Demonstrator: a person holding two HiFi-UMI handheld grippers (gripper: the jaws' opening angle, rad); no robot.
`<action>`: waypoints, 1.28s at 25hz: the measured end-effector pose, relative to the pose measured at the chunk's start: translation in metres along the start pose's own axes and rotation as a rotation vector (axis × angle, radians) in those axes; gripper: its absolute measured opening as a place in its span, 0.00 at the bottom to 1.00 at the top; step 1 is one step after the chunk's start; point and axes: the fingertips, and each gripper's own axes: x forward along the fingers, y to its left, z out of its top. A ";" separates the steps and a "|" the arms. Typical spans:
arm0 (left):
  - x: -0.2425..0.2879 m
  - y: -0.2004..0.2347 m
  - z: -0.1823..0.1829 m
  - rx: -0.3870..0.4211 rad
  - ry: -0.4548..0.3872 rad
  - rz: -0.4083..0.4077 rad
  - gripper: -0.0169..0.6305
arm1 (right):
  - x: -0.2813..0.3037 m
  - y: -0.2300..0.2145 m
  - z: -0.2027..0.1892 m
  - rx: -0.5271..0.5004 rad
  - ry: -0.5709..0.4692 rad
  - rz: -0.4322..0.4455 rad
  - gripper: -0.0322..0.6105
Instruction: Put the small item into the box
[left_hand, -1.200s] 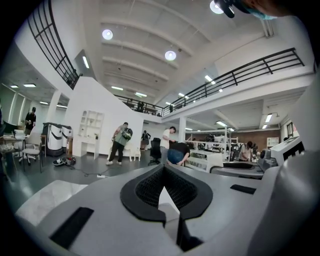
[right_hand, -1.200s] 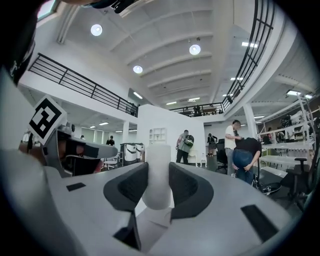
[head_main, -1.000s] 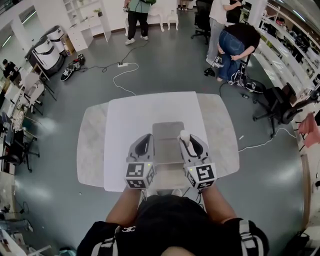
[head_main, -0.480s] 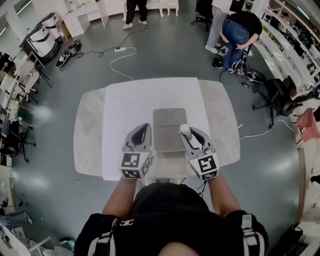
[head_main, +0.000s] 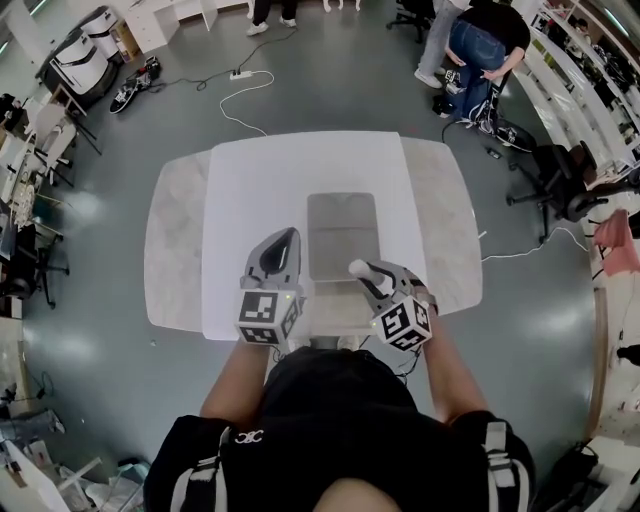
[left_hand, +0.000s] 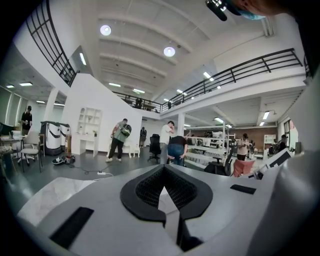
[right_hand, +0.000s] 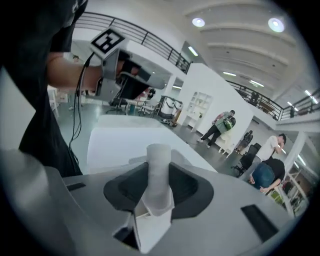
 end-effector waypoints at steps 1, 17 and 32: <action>0.000 -0.002 0.000 0.003 0.002 0.002 0.05 | 0.003 0.007 -0.008 -0.032 0.036 0.016 0.24; -0.002 0.002 -0.015 0.006 0.055 0.022 0.05 | 0.038 0.078 -0.090 -0.033 0.358 0.341 0.24; -0.004 0.025 -0.017 0.007 0.073 0.055 0.05 | 0.061 0.094 -0.111 0.001 0.466 0.411 0.24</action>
